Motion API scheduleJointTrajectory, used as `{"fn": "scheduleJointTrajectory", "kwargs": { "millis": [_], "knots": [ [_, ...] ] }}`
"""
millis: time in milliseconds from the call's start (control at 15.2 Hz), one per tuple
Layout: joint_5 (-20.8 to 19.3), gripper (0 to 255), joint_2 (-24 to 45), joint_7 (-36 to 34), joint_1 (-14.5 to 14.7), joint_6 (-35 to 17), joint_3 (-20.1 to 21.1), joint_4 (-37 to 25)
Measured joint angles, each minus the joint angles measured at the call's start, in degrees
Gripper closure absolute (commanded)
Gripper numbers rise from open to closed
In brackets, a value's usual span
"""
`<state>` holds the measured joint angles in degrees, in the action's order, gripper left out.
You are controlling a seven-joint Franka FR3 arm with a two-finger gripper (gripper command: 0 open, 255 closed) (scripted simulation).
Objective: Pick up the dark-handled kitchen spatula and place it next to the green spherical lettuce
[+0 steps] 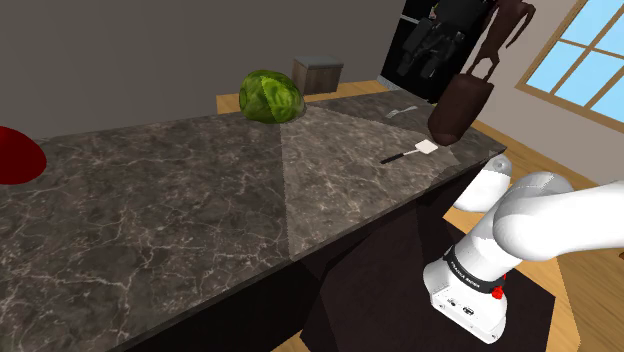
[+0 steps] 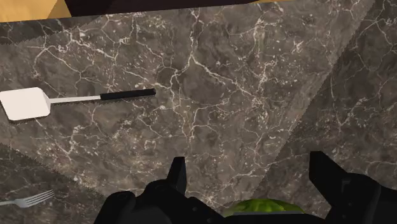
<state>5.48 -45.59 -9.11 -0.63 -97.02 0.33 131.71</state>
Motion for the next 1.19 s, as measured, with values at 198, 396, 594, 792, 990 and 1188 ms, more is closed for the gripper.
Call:
{"fn": "scheduleJointTrajectory", "kwargs": {
  "millis": [198,396,594,792,990,1188],
  "knots": [
    [-0.87,0,-1.45,3.97,0.84,-0.45,-1.67,2.32],
    [-3.31,0,-4.81,13.42,2.62,-1.21,-5.63,7.40],
    [-6.57,0,-7.29,23.69,4.24,-2.83,-10.20,12.44],
    [-10.48,0,-8.02,34.24,5.64,-4.07,-15.40,15.30],
    [-15.14,0,-8.73,45.29,6.50,-5.56,-21.17,18.22],
    [-19.80,0,-7.73,55.98,7.74,-7.76,-27.04,19.93]
  ]
}}
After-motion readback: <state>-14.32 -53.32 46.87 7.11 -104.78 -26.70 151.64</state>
